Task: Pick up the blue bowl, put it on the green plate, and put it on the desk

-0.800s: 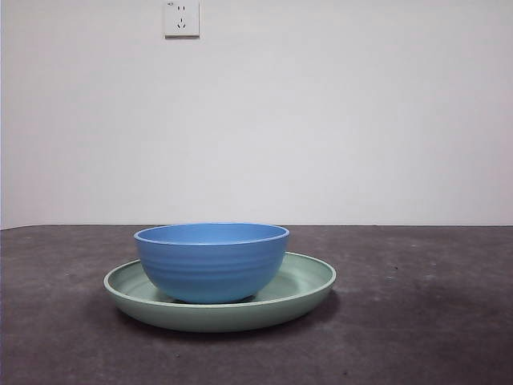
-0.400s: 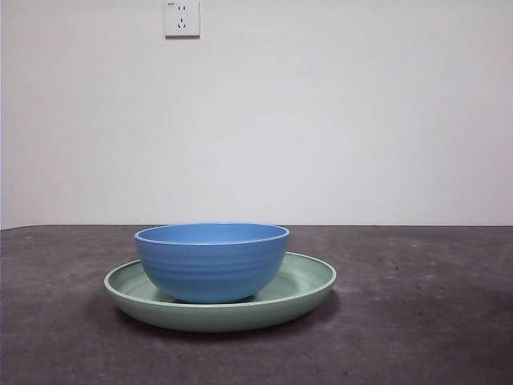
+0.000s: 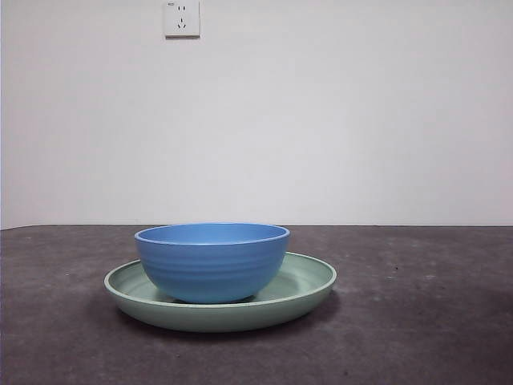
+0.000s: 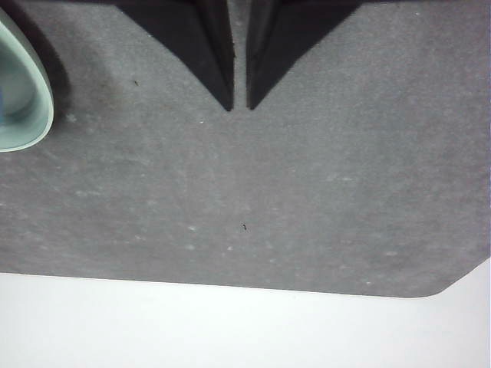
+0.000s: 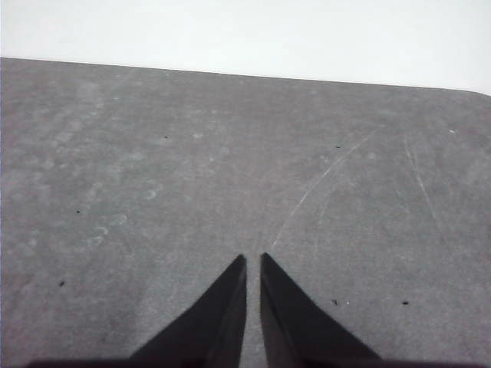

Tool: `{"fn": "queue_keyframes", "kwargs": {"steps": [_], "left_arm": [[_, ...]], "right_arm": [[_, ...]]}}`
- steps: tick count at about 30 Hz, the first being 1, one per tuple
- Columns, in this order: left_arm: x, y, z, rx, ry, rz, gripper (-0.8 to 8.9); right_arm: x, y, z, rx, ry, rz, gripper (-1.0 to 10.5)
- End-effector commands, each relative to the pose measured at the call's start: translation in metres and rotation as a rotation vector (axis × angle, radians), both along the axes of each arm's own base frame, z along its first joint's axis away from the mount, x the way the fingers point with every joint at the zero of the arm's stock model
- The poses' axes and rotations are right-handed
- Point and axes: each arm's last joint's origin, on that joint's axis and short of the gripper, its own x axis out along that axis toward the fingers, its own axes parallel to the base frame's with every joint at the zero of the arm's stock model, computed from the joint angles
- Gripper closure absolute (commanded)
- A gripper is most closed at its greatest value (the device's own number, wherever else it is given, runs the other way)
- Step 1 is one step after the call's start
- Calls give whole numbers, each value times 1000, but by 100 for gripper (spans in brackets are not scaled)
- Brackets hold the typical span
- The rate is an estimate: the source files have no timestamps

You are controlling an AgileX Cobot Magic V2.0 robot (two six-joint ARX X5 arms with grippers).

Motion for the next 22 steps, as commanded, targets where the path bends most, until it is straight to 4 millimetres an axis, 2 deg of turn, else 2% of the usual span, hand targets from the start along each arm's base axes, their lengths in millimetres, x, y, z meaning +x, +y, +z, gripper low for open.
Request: {"fn": "queue_keyframes", "kwargs": {"steps": [1, 22], "left_arm": [[1, 0, -7, 5, 24, -5, 787], [1, 0, -7, 5, 25, -5, 787]], "right_arm": [[0, 0, -1, 32, -4, -11, 921], [0, 0, 0, 32, -15, -12, 921]]}}
